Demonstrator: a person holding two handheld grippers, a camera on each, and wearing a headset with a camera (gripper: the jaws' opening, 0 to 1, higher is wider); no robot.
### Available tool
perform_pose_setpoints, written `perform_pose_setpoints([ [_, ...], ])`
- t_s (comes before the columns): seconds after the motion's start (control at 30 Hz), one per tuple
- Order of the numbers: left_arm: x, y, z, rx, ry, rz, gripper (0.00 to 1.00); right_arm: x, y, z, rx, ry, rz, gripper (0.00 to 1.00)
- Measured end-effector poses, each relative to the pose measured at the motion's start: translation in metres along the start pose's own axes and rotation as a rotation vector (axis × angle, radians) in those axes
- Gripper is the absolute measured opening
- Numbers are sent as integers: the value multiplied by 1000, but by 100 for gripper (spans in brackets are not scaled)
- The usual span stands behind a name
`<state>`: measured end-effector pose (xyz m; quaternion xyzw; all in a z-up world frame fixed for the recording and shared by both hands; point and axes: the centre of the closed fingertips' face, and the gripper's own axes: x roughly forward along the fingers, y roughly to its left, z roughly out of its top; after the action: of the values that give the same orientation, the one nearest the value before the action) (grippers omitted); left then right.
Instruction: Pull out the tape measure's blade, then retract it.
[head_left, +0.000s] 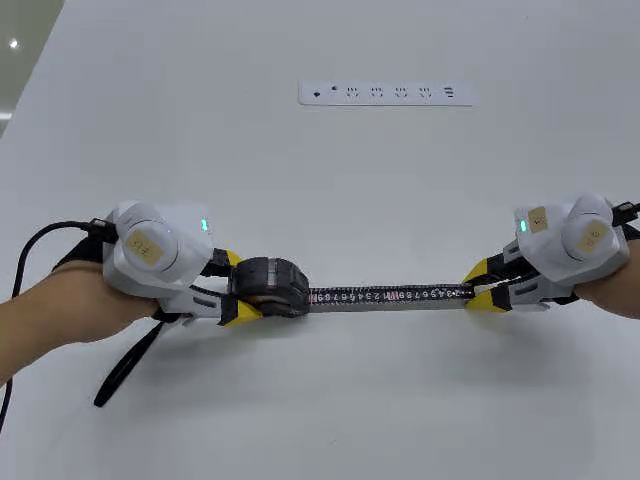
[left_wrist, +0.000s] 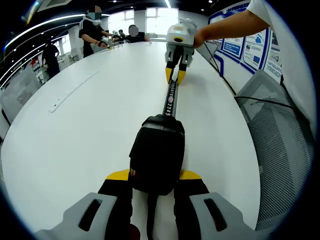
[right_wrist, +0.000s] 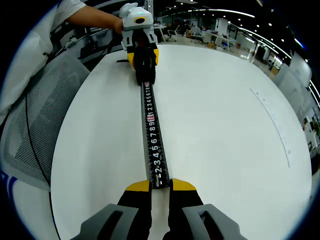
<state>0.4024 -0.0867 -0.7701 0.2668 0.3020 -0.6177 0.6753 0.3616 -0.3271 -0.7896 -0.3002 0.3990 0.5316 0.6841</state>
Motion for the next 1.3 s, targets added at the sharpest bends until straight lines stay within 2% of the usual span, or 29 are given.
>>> perform_pose_setpoints([
  [0.5,0,0,0,2,1,2,26,-10,-2,-15,2,28,-10,8],
  [0.87,0,-1,0,1,4,3,26,-16,-2,-18,-3,36,-17,8],
  [1.1,0,-1,1,2,2,2,26,-23,-5,-30,7,54,-24,8],
  [1.3,0,-1,1,3,3,3,26,-23,-3,-33,14,59,-28,8],
])
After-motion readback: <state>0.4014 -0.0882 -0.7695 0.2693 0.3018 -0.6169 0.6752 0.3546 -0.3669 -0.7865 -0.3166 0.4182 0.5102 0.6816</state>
